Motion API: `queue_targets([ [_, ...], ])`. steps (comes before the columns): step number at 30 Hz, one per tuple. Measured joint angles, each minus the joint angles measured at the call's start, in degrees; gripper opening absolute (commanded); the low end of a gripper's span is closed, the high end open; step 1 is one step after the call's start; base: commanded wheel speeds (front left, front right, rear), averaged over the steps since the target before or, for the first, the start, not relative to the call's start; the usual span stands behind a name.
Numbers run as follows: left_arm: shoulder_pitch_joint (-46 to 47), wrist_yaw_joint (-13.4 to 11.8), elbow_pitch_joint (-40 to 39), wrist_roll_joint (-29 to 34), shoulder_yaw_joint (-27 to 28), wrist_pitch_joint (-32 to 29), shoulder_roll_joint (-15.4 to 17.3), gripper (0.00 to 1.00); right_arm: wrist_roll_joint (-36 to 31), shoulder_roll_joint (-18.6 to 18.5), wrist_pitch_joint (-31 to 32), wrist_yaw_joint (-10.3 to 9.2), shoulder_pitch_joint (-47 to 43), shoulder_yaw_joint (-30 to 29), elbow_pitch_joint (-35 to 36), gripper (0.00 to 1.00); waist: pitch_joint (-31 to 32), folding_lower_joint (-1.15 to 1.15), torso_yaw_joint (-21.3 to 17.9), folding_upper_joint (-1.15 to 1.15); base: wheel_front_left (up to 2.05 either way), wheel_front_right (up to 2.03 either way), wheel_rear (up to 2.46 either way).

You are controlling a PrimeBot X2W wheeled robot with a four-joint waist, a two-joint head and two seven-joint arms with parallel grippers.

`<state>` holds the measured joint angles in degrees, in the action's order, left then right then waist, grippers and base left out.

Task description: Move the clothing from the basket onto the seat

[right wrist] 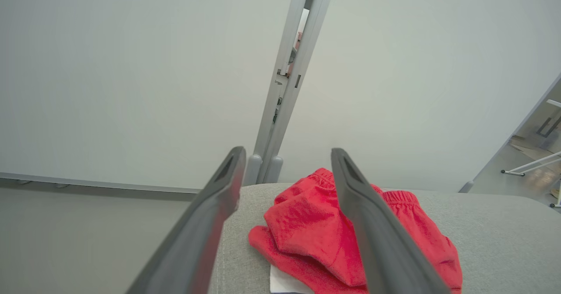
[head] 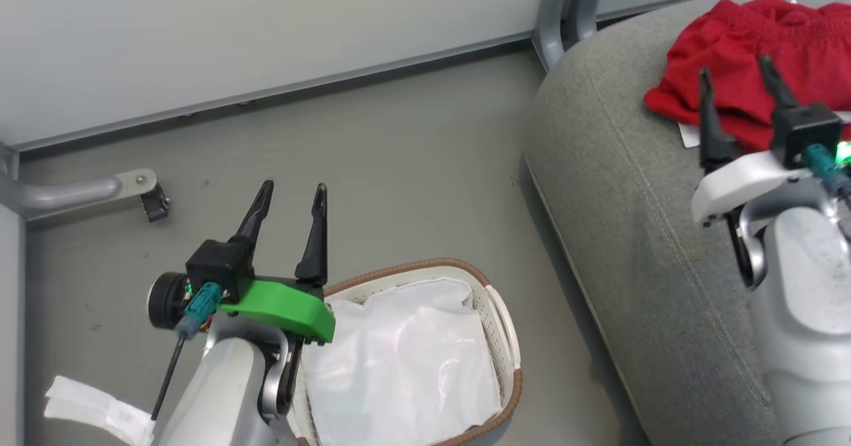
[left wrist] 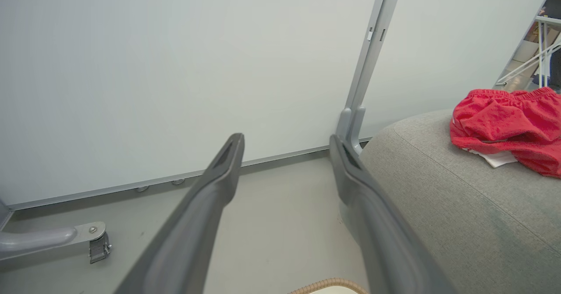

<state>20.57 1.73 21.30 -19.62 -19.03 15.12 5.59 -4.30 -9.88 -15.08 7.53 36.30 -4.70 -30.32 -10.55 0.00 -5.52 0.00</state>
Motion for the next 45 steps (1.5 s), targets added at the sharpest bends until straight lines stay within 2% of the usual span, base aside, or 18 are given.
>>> queue_targets([
  [3,-2.72,-0.58,-0.22,0.05,2.86,0.00,-0.34,1.00,1.15,3.35,0.01,0.00,-4.20,-0.22,2.54,1.00,2.19,0.00,1.39,0.00,0.00,0.00,0.00],
  [9,-8.11,-0.73,-1.37,0.70,7.81,0.00,-0.62,1.00,4.21,6.81,0.00,0.00,-11.11,-0.26,6.30,1.00,4.98,0.00,4.34,0.00,0.00,0.00,0.00],
  [16,-14.67,-0.09,-3.65,1.60,12.18,0.00,-1.14,1.00,11.38,7.19,0.00,0.00,-18.82,4.60,10.76,1.00,7.08,0.00,6.29,0.00,0.00,0.00,0.00],
  [23,-19.17,0.77,-5.75,2.11,13.86,0.00,-2.12,1.00,13.90,7.10,0.00,0.00,-25.42,6.03,13.84,1.00,8.28,0.00,7.22,0.00,0.00,0.00,0.00],
  [31,-22.35,0.80,-7.44,2.22,14.79,0.00,-2.54,1.00,13.35,7.12,0.00,-0.01,-29.52,8.39,14.47,1.00,9.07,0.00,7.33,0.00,0.00,0.00,0.00],
  [45,-22.64,0.79,-7.39,2.27,14.57,0.00,-2.65,1.00,12.94,7.12,0.00,0.00,-29.83,10.13,13.88,1.00,8.88,0.00,7.19,0.00,0.00,0.00,0.00],
])
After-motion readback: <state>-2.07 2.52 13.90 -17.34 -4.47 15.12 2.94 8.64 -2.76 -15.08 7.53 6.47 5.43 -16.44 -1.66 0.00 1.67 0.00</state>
